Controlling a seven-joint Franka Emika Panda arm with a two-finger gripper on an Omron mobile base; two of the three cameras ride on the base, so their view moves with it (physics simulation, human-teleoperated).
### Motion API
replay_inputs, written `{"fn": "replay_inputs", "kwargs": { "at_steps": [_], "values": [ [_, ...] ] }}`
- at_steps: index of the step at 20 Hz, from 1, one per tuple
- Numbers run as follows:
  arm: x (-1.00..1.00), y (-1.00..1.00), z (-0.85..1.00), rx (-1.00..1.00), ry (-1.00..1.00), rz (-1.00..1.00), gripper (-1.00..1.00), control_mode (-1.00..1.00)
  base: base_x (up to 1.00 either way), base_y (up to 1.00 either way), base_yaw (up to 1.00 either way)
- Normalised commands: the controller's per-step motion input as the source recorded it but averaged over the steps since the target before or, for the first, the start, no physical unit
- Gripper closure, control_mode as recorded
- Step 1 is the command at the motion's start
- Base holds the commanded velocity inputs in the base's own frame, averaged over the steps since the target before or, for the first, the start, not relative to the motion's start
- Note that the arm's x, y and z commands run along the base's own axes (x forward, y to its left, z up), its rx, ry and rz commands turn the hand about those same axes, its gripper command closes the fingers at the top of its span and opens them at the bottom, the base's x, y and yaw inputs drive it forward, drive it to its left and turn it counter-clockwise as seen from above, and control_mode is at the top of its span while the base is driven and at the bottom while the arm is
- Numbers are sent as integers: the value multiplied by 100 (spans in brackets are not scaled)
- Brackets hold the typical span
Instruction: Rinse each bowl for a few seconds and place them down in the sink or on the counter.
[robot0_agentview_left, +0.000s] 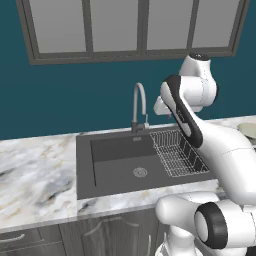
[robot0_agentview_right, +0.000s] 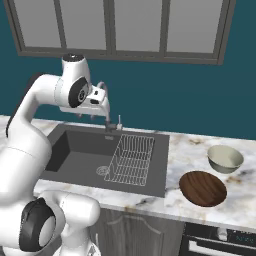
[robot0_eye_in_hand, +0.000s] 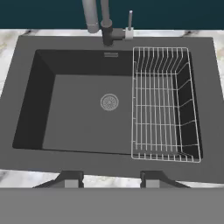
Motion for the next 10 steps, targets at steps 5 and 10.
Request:
{"fn": "replay_inputs", "kwargs": {
  "at_steps": [5,10],
  "values": [
    [-19,2,0,0,-9,0,-100,-100,0,0,0],
    [-30,1,0,-1,-10,0,-100,-100,0,0,0]
  ]
}}
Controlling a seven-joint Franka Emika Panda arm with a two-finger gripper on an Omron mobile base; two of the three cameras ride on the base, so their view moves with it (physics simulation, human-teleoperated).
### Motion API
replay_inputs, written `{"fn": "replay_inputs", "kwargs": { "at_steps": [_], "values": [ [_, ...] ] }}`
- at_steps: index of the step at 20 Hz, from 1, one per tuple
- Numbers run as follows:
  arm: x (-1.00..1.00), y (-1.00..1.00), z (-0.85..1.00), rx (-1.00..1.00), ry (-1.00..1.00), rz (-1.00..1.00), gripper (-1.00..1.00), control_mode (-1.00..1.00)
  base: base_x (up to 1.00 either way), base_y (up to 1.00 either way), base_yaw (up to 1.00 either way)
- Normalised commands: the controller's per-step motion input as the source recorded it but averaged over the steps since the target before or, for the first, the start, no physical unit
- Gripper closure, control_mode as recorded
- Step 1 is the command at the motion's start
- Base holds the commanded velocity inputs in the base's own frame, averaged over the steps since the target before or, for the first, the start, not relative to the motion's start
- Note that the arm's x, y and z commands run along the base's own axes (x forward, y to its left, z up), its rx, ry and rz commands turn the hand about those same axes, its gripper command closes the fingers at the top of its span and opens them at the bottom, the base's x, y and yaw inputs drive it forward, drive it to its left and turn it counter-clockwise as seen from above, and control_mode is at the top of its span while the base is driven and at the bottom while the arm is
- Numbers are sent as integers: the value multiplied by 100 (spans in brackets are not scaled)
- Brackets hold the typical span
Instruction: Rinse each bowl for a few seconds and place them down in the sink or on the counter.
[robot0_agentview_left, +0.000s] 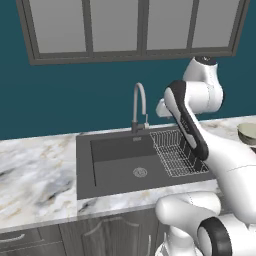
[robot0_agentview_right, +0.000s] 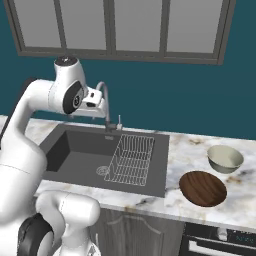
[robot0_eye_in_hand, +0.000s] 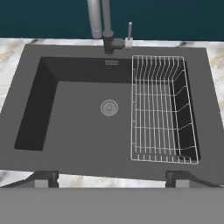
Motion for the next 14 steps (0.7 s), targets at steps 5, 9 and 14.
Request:
{"fn": "replay_inputs", "kwargs": {
  "at_steps": [5,9,14],
  "values": [
    [-16,-4,-1,-3,-11,0,-100,-100,0,0,0],
    [-1,-5,-7,-6,-10,1,-100,-100,0,0,0],
    [3,-8,-9,-7,-11,2,-100,-100,0,0,0]
  ]
}}
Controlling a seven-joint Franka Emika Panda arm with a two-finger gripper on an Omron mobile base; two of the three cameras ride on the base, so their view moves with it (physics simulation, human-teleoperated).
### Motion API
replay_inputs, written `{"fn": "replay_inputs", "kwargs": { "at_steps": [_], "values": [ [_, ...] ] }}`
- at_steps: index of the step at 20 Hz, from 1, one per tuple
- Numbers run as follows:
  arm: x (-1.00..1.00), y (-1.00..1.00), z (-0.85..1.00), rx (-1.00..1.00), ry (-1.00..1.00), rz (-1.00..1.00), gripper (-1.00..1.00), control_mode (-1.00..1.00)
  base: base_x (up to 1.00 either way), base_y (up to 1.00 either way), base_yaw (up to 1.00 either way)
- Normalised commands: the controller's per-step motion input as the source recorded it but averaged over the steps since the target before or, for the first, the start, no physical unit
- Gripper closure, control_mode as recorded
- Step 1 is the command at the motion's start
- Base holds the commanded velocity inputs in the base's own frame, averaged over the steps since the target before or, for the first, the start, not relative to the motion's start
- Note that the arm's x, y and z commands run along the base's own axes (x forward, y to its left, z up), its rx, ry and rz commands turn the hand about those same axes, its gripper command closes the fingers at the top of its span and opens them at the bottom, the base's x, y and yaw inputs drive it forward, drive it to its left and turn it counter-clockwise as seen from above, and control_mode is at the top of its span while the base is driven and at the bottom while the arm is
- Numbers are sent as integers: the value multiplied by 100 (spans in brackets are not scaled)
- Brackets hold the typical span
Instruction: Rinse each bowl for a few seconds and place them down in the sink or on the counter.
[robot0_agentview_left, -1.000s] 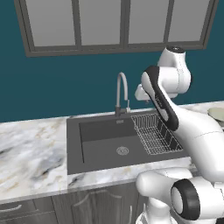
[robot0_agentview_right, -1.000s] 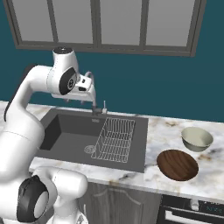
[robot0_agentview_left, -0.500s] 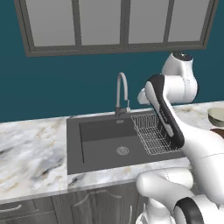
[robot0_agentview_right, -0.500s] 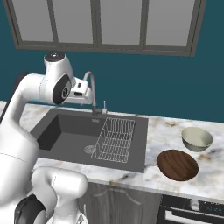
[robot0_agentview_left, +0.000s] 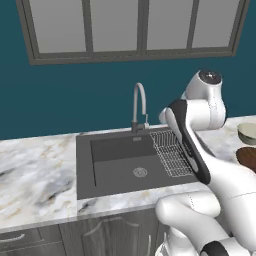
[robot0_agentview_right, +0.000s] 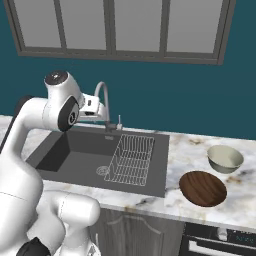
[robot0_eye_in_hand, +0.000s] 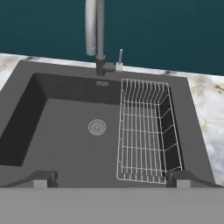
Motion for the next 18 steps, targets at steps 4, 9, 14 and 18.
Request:
{"fn": "replay_inputs", "kwargs": {
  "at_steps": [4,9,14,18],
  "values": [
    [9,-14,-4,-3,-6,5,-100,-100,0,0,0],
    [10,-30,-7,0,-15,15,-100,-100,0,0,0],
    [14,-27,-15,3,-14,15,-100,-100,0,0,0],
    [27,-18,-29,0,-11,7,-100,-100,0,0,0]
  ]
}}
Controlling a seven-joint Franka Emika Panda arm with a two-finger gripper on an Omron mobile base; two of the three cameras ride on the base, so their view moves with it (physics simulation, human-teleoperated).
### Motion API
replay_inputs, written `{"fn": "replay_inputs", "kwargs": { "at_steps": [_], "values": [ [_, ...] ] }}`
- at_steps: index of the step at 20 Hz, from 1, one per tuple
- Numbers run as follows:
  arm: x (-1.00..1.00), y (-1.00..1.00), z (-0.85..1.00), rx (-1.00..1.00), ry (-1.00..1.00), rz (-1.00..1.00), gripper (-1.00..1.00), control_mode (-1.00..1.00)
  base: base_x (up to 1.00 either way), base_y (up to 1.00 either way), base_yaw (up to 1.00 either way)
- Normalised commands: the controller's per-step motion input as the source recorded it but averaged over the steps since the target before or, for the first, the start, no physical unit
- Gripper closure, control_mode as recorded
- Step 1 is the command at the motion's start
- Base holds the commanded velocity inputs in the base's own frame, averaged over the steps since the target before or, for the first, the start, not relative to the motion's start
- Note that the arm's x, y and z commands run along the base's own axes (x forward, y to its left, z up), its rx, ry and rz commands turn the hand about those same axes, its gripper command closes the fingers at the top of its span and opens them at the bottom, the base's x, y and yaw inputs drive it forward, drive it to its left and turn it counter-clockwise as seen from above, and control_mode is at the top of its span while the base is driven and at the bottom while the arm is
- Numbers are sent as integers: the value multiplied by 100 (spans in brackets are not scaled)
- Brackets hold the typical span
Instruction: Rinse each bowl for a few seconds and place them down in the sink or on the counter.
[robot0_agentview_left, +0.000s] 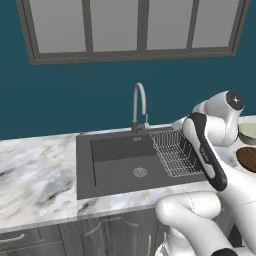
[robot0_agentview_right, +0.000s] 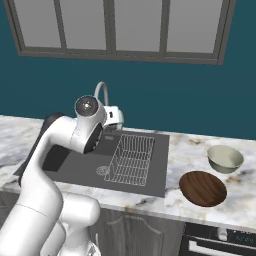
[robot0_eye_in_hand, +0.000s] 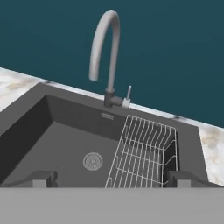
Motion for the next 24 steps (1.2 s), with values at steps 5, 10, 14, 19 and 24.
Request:
{"fn": "replay_inputs", "kwargs": {
  "at_steps": [5,10,14,19,24],
  "values": [
    [33,-3,-19,0,-13,1,-100,-100,0,0,0],
    [40,0,-10,1,-10,1,-100,-100,0,0,0],
    [29,-6,-1,2,-8,4,-100,-100,0,0,0],
    [31,-9,-6,4,-6,10,-100,-100,0,0,0],
    [33,-3,-9,5,-8,12,-100,-100,0,0,0]
  ]
}}
